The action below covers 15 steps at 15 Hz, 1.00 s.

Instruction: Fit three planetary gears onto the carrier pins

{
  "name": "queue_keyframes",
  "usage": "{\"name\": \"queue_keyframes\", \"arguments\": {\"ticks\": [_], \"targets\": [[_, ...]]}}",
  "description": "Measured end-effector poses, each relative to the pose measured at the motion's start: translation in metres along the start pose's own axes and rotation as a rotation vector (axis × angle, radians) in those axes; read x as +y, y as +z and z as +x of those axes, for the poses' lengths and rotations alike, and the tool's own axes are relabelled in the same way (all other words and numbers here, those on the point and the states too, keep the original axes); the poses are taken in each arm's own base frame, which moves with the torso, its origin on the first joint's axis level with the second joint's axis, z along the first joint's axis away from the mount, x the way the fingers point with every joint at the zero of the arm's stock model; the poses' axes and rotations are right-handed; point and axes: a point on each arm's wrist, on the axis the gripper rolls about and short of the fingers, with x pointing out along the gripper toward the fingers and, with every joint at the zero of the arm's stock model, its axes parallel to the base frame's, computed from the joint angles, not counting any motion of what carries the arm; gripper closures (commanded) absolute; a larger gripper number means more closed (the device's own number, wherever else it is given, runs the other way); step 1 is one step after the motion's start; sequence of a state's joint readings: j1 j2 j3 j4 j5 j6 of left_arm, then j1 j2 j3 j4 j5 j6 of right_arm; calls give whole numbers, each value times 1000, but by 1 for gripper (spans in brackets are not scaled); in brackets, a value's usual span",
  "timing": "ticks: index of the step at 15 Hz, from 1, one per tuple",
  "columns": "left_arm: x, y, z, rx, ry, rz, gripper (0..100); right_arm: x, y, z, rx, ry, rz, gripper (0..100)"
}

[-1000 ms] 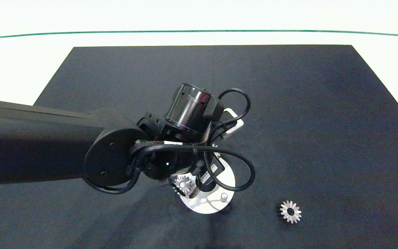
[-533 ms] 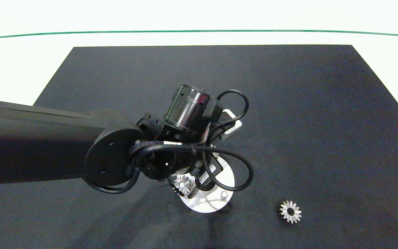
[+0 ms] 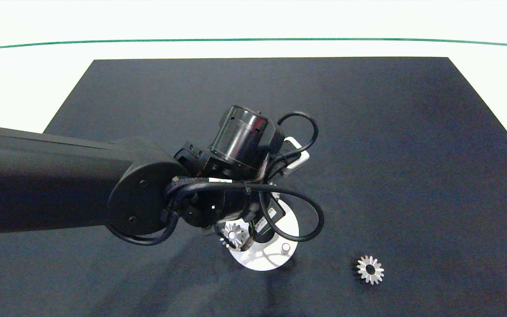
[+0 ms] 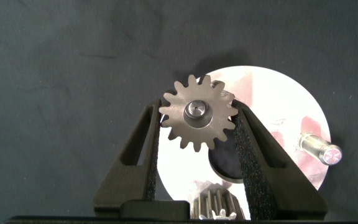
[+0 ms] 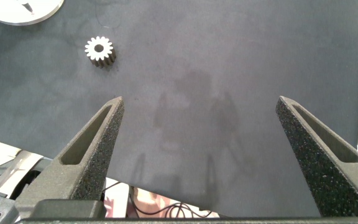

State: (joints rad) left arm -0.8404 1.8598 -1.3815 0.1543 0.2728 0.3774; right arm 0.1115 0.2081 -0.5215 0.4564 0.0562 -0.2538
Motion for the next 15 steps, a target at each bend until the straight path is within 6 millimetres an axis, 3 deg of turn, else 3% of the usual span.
{"name": "queue_keyframes", "arguments": {"ticks": [15], "targets": [[-2, -2, 4, 11, -4, 3, 100, 0, 0, 0, 3, 1, 1, 0]]}}
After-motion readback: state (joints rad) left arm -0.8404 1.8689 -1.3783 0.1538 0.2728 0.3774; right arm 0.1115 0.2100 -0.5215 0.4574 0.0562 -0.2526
